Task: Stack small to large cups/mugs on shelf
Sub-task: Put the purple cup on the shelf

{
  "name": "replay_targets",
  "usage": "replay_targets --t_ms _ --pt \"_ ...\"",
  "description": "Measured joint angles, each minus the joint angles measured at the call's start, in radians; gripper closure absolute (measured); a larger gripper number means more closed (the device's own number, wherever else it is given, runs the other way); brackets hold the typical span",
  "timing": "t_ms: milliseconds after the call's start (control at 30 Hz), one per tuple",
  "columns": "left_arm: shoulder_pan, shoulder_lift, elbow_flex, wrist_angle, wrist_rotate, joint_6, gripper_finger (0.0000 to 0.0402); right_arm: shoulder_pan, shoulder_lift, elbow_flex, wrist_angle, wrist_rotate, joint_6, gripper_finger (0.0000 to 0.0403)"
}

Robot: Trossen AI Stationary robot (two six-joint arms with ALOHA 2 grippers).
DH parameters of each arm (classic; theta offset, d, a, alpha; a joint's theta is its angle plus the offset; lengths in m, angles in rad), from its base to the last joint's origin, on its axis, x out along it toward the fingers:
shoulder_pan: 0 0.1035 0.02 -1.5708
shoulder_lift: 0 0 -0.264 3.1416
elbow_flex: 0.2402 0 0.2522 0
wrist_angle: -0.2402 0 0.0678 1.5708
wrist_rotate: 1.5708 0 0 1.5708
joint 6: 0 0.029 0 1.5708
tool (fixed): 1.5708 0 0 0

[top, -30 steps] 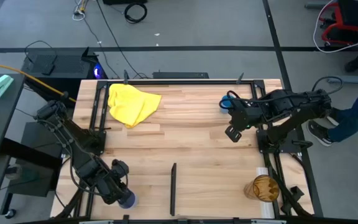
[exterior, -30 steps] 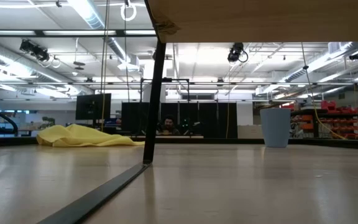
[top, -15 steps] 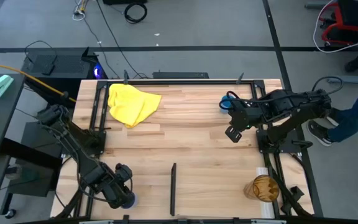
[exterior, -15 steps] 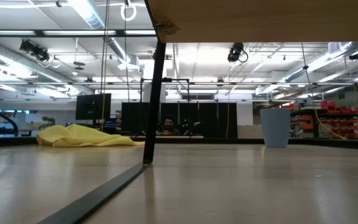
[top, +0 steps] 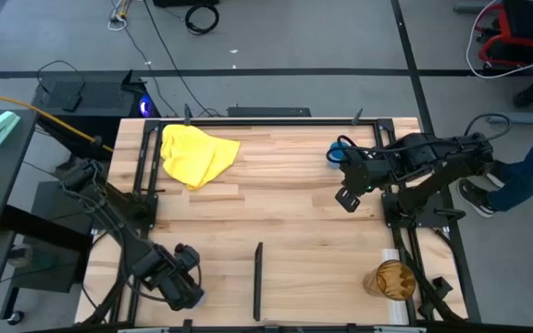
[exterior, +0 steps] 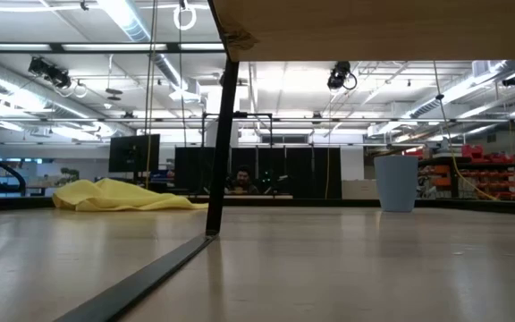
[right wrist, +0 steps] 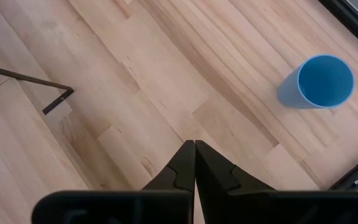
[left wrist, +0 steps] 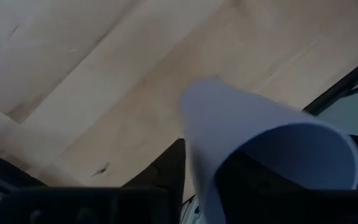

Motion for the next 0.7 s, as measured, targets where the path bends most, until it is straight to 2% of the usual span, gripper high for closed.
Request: replay_targets --t_ms 233,533,700 --pt "0.006 -0.001 0.000 0.000 0.000 0.007 0.0389 0.000 0.000 0.000 0.000 -0.004 0.000 0.0386" --pt "0.037 -0.021 0.029 -0.004 0.001 0.092 0.0391 0.000 0.000 0.000 0.000 -0.004 0.000 0.0386" --pt "0.104 -0.049 0.133 -0.126 0.000 0.216 0.0390 0.000 0.000 0.000 0.000 -0.004 0.001 0.0386"
